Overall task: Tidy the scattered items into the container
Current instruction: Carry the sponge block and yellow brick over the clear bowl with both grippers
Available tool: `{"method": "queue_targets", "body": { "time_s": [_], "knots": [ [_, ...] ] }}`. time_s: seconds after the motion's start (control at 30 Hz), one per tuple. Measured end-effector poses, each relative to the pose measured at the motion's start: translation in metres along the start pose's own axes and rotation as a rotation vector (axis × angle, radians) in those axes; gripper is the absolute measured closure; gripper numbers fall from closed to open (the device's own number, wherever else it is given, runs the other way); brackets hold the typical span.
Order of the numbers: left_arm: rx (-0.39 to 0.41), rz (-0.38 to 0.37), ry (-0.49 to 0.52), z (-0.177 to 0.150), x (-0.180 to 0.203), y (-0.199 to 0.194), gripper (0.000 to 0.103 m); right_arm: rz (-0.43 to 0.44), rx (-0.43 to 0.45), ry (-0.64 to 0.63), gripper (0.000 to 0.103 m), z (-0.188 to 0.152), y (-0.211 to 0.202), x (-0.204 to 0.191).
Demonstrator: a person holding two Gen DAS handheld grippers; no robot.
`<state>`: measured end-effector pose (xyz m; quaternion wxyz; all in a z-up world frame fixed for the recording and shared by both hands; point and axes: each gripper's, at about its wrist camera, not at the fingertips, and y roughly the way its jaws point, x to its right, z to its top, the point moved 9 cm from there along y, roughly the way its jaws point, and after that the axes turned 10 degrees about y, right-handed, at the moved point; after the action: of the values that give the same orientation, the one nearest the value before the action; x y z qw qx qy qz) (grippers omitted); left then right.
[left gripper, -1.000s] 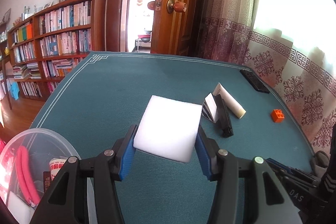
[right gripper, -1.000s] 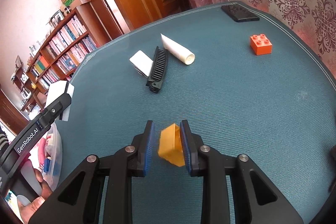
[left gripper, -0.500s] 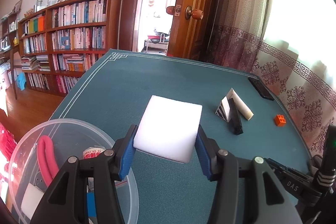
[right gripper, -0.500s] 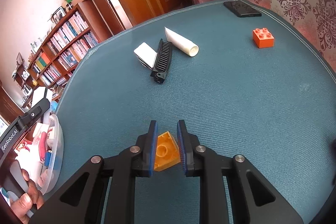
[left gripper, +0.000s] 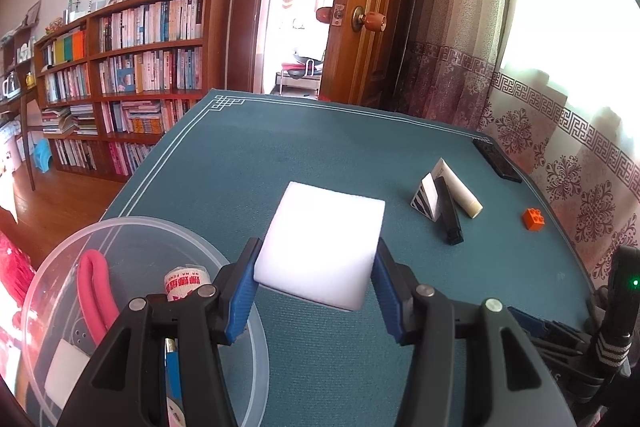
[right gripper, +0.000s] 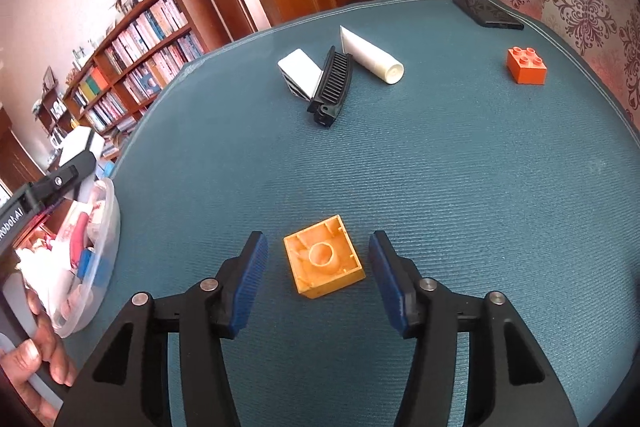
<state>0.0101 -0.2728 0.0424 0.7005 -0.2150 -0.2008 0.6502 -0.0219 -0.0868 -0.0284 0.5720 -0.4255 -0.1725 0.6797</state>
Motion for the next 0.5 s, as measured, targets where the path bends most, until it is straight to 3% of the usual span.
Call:
{"method": "queue_targets", "body": {
  "time_s": [0.1, 0.13, 0.17, 0.5],
  "knots": [
    [0.000, 0.009, -0.003, 0.000, -0.005, -0.003, 0.045, -0.054, 0.002, -0.054, 0.050, -0.004, 0.004, -0.004],
    [0.000, 0.013, -0.003, 0.000, -0.007, -0.004, 0.045, -0.058, 0.000, -0.065, 0.061, -0.005, 0.004, -0.006],
    [0.001, 0.017, -0.002, 0.000, -0.009, -0.005, 0.045, -0.059, -0.004, -0.071, 0.064, -0.006, 0.005, -0.007],
    [0.001, 0.055, -0.007, -0.001, -0.039, -0.021, 0.045, 0.042, 0.010, -0.089, 0.064, -0.002, -0.006, -0.045]
  ]
}}
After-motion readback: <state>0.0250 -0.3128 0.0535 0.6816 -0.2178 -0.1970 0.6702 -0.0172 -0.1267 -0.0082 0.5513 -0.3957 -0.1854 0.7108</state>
